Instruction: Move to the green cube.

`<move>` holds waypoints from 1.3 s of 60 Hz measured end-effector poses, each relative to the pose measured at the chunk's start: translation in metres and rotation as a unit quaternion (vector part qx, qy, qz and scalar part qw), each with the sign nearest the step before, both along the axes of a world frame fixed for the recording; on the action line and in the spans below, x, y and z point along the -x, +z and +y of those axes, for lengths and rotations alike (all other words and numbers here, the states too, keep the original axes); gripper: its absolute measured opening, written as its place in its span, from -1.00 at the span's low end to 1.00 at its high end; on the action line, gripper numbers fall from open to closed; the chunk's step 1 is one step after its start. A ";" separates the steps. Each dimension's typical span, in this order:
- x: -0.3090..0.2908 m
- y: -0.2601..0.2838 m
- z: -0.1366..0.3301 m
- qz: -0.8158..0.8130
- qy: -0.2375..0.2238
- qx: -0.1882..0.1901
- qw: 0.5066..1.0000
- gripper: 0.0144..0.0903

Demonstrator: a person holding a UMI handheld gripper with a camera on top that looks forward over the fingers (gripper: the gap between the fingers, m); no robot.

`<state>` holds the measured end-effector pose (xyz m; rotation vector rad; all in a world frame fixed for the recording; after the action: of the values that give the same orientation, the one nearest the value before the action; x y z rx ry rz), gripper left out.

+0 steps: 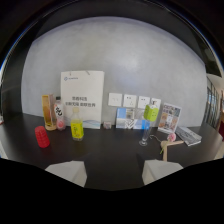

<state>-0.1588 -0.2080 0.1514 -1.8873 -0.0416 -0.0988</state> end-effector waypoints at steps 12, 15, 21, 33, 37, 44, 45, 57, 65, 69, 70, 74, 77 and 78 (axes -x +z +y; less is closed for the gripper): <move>0.011 -0.002 -0.012 -0.002 0.000 0.004 1.000 0.83; 0.008 -0.007 -0.017 -0.004 -0.003 0.008 1.000 0.83; -0.007 -0.015 -0.025 -0.006 -0.015 0.021 1.000 0.83; -0.078 -0.002 -0.010 -0.025 -0.058 0.017 0.998 0.82; -0.099 0.012 0.006 -0.030 -0.065 0.004 0.997 0.82; -0.130 0.036 0.043 -0.032 -0.064 -0.017 0.997 0.82; -0.134 0.038 0.049 -0.032 -0.063 -0.018 0.997 0.82; -0.164 0.055 0.123 -0.025 -0.045 -0.025 0.998 0.83; -0.174 0.056 0.163 -0.021 -0.027 -0.017 0.999 0.81; -0.177 0.052 0.176 -0.018 -0.019 -0.014 1.000 0.81; -0.178 0.052 0.179 -0.017 -0.017 -0.014 1.000 0.82; -0.181 0.049 0.190 -0.016 -0.015 -0.012 1.000 0.83; -0.183 0.048 0.196 -0.014 -0.013 -0.011 1.000 0.81; -0.184 0.048 0.198 -0.013 -0.013 -0.010 1.000 0.81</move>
<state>0.0255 -0.0100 0.1992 -1.8664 -0.0335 -0.1424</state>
